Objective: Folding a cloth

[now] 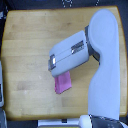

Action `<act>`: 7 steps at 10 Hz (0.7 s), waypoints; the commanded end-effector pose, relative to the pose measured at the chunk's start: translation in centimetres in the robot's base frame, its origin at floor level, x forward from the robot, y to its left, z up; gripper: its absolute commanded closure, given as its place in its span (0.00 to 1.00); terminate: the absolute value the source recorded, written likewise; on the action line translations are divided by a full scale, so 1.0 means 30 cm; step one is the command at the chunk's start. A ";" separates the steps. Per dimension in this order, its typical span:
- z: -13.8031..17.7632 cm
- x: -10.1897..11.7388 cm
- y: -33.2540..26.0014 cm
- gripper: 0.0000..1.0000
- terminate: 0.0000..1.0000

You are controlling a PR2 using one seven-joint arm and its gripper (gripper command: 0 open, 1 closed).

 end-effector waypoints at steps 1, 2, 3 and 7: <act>-0.001 0.019 -0.010 0.00 0.00; -0.001 0.019 -0.012 0.00 0.00; 0.001 0.016 -0.013 0.00 0.00; 0.058 0.013 -0.039 0.00 0.00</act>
